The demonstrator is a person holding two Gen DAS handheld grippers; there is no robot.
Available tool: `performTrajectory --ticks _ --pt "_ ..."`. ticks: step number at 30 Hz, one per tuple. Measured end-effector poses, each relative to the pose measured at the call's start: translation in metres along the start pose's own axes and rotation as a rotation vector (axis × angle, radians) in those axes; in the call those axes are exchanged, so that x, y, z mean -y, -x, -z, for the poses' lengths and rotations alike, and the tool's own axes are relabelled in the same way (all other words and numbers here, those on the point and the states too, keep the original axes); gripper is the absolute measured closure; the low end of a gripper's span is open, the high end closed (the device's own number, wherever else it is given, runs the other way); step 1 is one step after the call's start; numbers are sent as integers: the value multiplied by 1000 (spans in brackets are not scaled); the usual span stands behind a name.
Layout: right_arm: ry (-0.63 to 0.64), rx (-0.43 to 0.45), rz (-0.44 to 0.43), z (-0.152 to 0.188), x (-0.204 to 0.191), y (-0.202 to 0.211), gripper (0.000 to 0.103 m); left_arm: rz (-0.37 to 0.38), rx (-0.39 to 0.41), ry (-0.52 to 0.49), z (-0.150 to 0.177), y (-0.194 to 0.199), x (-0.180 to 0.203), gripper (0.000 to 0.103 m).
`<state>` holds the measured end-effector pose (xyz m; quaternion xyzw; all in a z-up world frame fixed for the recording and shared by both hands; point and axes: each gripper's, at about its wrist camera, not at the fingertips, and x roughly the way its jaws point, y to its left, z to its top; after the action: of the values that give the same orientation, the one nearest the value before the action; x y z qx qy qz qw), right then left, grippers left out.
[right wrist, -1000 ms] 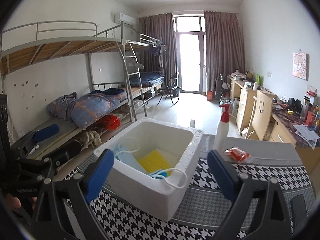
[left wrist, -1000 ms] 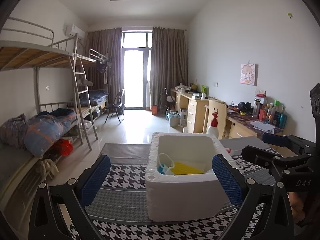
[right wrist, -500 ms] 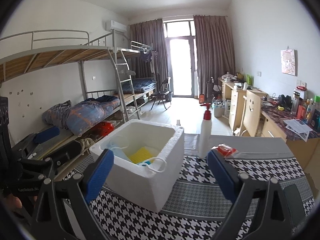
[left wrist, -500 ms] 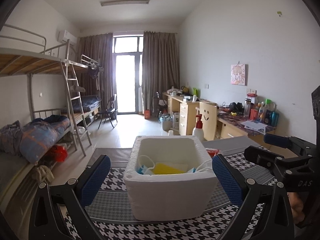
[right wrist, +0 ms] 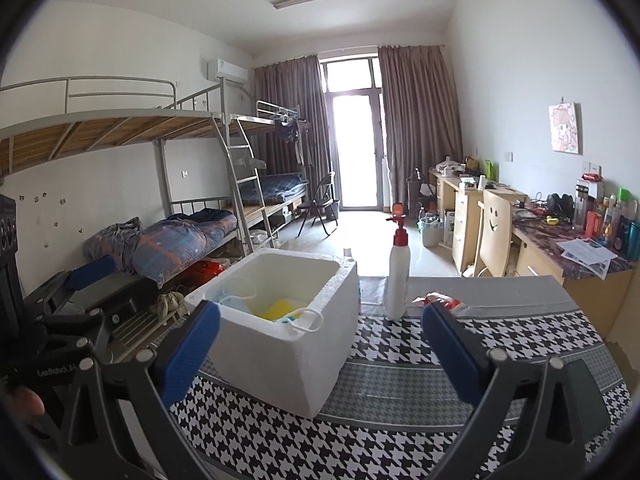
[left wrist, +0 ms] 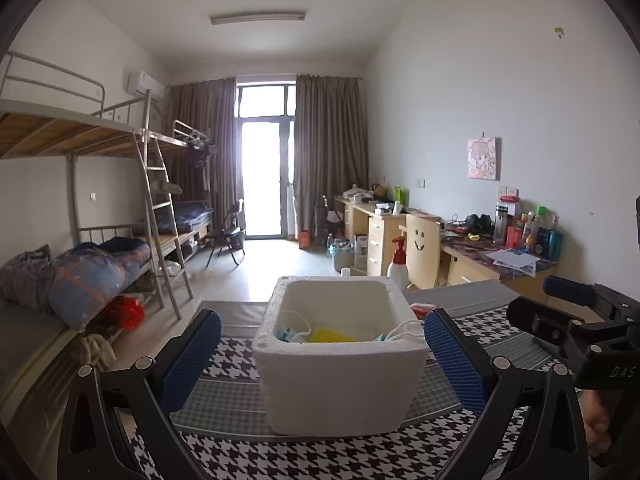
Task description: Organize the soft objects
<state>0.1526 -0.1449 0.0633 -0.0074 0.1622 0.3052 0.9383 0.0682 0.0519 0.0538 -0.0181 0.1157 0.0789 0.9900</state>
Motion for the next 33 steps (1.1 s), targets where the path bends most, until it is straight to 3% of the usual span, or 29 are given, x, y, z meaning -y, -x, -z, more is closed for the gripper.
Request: performTrajectory --ticks 33 --pt "2 63 18 38 -3 26 1 -49 58 18 25 13 -1 1"
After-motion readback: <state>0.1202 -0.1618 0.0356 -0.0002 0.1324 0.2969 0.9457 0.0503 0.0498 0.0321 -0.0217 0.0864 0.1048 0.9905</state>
